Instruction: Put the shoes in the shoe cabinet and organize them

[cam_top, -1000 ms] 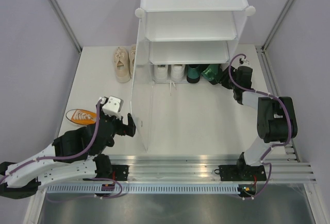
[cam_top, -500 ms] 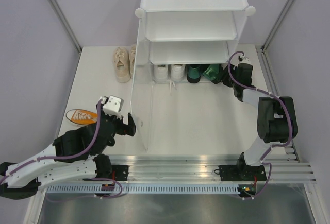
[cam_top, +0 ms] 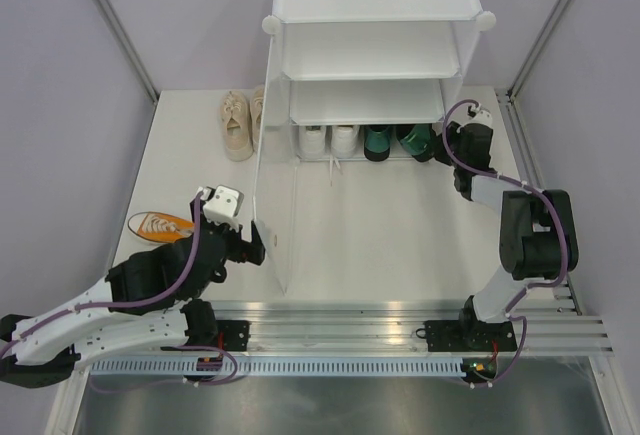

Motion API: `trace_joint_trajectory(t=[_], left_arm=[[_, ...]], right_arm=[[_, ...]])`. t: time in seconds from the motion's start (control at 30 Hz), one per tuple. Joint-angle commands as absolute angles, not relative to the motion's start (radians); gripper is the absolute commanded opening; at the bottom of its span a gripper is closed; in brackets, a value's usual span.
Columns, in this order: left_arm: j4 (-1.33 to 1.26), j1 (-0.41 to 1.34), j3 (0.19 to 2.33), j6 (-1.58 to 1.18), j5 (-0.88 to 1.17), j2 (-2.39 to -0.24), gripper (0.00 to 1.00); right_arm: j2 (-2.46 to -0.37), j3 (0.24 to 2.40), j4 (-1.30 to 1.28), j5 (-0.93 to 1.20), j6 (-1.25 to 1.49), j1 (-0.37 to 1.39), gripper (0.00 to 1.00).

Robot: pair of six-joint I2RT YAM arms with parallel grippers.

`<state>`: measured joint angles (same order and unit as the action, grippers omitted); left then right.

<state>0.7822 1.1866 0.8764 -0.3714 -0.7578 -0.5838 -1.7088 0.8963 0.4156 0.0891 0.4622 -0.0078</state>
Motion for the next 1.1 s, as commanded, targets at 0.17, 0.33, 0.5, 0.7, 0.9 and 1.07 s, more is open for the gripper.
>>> trace_joint_trajectory(t=[0.17, 0.33, 0.5, 0.7, 0.9, 1.07], left_arm=[[0.752, 1.18, 0.876, -0.333, -0.742, -0.581, 1.0], [0.75, 1.18, 0.876, -0.336, -0.732, -0.571, 1.0], [0.749, 1.18, 0.877, -0.336, -0.729, -0.568, 1.0], [0.75, 1.18, 0.876, -0.334, -0.732, -0.566, 1.0], [0.75, 1.181, 0.876, -0.333, -0.736, -0.566, 1.0], [0.75, 1.18, 0.876, -0.333, -0.741, -0.568, 1.0]], right_arm=[[-1.586, 0.801, 0.502, -0.002, 0.506, -0.028, 0.34], [-1.516, 0.718, 0.48, 0.034, 0.534, -0.026, 0.33], [-1.494, 0.644, 0.505, 0.052, 0.569, -0.026, 0.32], [-1.568, 0.624, 0.607, 0.092, 0.609, -0.025, 0.32], [-1.716, 0.709, 0.718, 0.107, 0.656, -0.02, 0.31], [-1.799, 0.768, 0.825, 0.123, 0.724, -0.017, 0.3]])
